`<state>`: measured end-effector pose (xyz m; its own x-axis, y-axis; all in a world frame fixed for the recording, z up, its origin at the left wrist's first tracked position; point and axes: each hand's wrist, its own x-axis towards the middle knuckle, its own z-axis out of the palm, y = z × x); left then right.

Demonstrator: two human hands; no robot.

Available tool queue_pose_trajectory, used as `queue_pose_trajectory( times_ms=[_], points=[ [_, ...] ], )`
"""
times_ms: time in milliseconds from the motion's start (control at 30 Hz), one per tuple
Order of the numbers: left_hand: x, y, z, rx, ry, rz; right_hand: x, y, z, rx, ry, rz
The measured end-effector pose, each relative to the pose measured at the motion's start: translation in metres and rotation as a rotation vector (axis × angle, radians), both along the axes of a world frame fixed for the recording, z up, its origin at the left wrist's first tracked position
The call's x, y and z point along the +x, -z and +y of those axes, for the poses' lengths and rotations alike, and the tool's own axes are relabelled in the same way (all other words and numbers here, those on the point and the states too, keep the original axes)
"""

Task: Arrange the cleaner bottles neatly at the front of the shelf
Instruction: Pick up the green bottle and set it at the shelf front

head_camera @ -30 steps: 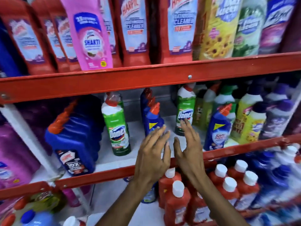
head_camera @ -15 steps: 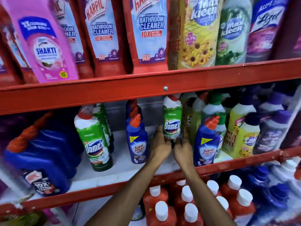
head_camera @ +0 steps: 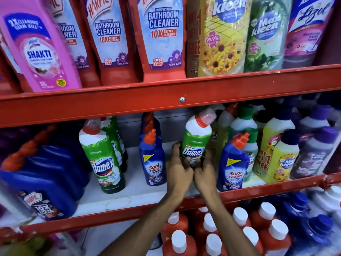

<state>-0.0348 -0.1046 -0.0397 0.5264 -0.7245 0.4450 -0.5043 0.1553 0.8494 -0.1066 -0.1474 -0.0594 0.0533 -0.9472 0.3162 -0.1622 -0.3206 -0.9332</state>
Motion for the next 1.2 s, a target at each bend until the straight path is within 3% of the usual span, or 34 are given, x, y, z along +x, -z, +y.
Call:
queue_pose_trajectory(
  times_ms=[300, 567, 833, 1200],
  points=[
    [0.009, -0.014, 0.068, -0.177, 0.071, -0.056, -0.007, -0.022, 0.062, -0.31, -0.049, -0.041],
    [0.05, -0.021, 0.142, -0.223, 0.099, -0.005, 0.005, -0.032, 0.125, -0.259, -0.229, -0.07],
    [0.116, -0.022, 0.201, -0.177, -0.035, -0.041, 0.066, -0.039, 0.169, -0.185, -0.349, -0.032],
    [0.173, -0.006, 0.207, -0.042, -0.077, -0.02, 0.129, -0.034, 0.171, -0.168, -0.353, 0.147]
  ],
)
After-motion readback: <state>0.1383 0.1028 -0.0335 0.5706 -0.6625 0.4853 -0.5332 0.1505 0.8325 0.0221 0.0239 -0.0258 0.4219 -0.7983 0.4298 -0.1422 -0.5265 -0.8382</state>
